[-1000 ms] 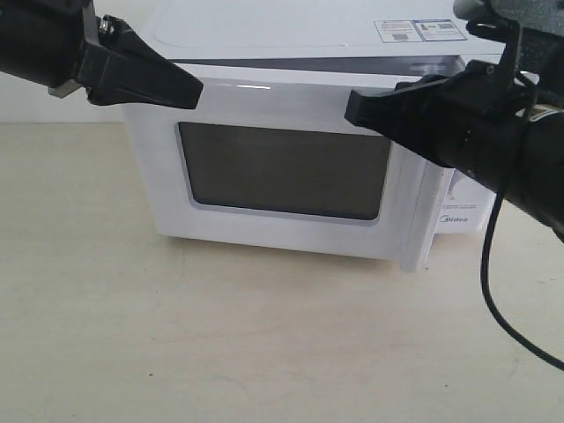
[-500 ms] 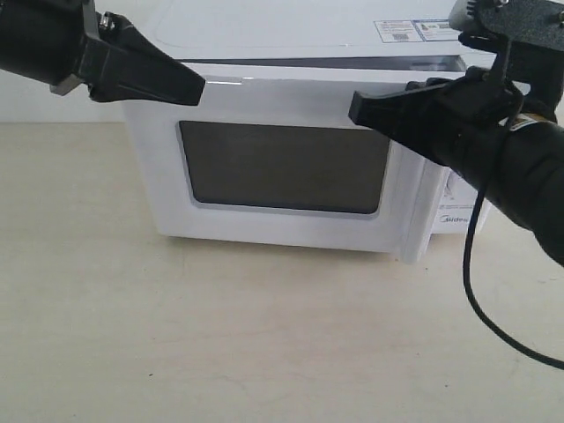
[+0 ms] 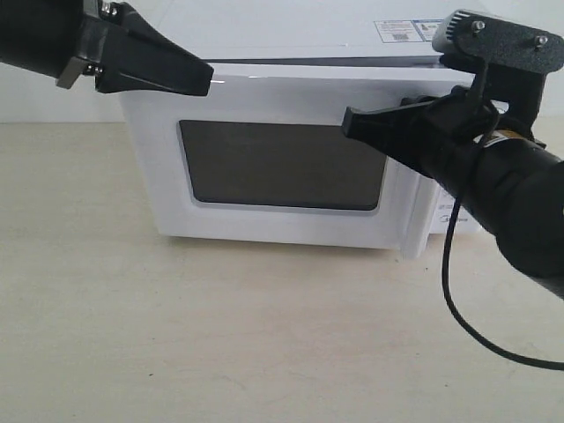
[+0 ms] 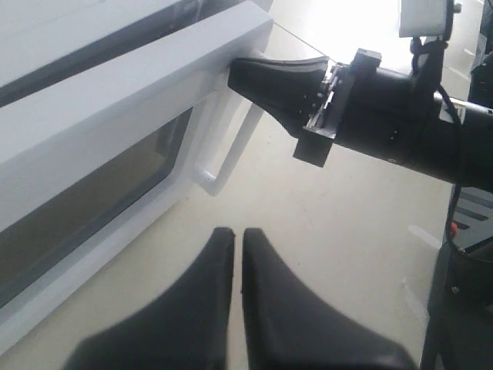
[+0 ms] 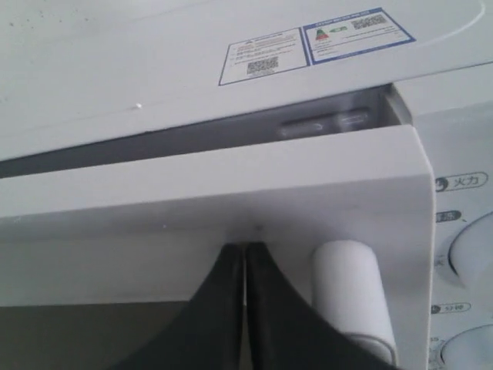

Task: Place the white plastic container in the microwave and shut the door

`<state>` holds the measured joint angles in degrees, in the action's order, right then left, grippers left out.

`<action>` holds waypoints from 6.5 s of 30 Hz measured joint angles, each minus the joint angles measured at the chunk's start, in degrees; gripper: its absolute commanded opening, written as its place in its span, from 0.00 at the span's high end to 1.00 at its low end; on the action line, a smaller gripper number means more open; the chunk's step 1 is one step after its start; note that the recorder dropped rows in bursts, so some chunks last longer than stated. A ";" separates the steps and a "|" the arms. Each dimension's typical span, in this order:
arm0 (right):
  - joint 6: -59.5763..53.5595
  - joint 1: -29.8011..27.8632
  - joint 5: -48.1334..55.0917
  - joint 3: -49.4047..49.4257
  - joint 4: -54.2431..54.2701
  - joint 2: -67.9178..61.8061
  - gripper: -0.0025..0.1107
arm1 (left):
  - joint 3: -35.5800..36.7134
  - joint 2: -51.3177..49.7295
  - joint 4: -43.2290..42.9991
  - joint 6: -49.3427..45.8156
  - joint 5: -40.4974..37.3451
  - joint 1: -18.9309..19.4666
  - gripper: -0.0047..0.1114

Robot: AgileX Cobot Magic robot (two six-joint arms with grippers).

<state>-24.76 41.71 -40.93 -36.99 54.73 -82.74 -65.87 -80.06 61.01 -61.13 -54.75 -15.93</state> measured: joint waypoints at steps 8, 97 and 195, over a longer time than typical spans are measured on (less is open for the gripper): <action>3.13 0.00 -1.89 -0.14 -0.65 -1.12 0.98 | 0.00 0.00 0.00 0.00 -0.09 0.00 0.92; -45.07 -3.54 19.18 21.72 30.15 82.42 0.98 | 17.87 55.18 -0.89 20.18 2.49 0.00 0.92; -45.29 -3.56 19.08 22.10 30.53 82.42 0.98 | 65.67 79.88 -53.31 49.44 38.29 21.45 0.92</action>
<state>-70.05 38.15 -21.84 -14.89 85.26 -0.32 -0.20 -0.18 7.70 -11.69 -16.46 5.52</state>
